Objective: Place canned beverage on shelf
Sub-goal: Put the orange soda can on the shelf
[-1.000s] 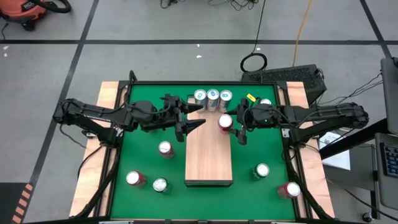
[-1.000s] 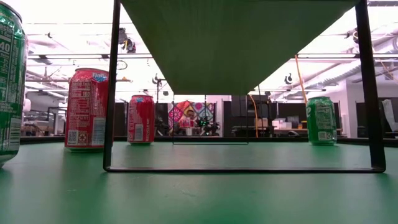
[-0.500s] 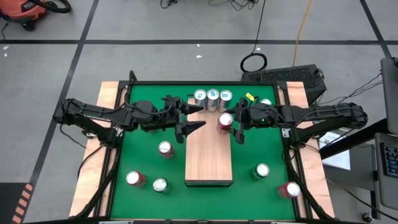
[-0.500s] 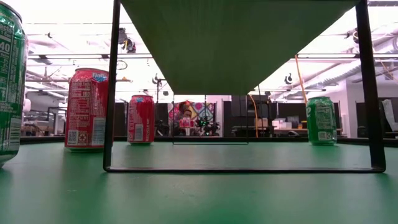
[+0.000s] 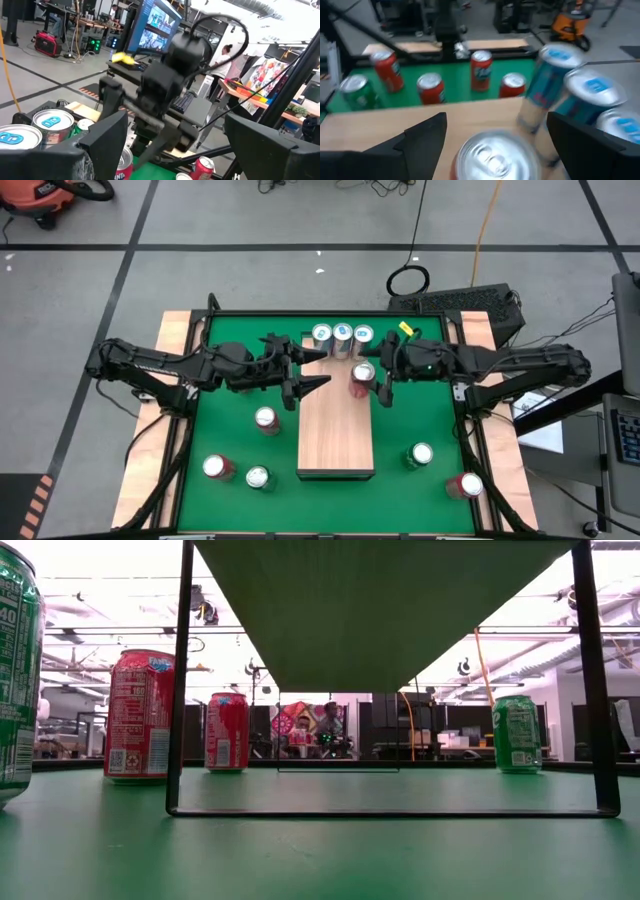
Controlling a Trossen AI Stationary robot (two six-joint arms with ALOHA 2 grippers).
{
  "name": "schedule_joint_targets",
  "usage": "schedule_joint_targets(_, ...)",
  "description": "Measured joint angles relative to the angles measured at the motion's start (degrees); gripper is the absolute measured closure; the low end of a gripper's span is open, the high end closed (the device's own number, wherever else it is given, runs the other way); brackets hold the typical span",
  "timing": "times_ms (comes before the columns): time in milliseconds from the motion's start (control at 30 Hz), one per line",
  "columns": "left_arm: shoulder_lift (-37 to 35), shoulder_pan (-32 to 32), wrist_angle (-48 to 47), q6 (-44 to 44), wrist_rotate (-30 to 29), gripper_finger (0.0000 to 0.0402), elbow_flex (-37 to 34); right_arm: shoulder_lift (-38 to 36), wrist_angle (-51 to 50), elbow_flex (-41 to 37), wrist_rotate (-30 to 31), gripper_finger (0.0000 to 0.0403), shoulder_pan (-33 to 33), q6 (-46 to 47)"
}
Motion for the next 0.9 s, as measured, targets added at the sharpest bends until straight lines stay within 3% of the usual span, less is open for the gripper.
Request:
schedule_joint_targets(133, 0.0, 0.0, 0.0, 0.0, 0.0, 0.0068, 0.0, 0.0, -4.4, 5.1, 2.0, 0.0067, 0.0, 1.8)
schedule_joint_targets(300, 0.0, 0.0, -0.6, 0.0, 0.0, 0.0068, 0.0, -0.1, -18.7, 11.8, 1.8, 0.0075, 0.0, 8.7)
schedule_joint_targets(533, 0.0, 0.0, -4.4, 0.0, 0.0, 0.0068, 0.0, 0.3, -33.2, 13.2, 1.7, 0.011, 0.5, 18.1)
schedule_joint_targets(900, 0.0, 0.0, -6.2, 0.0, 0.0, 0.0068, 0.0, 4.6, -35.2, 9.9, -2.9, 0.0204, 0.5, 26.4)
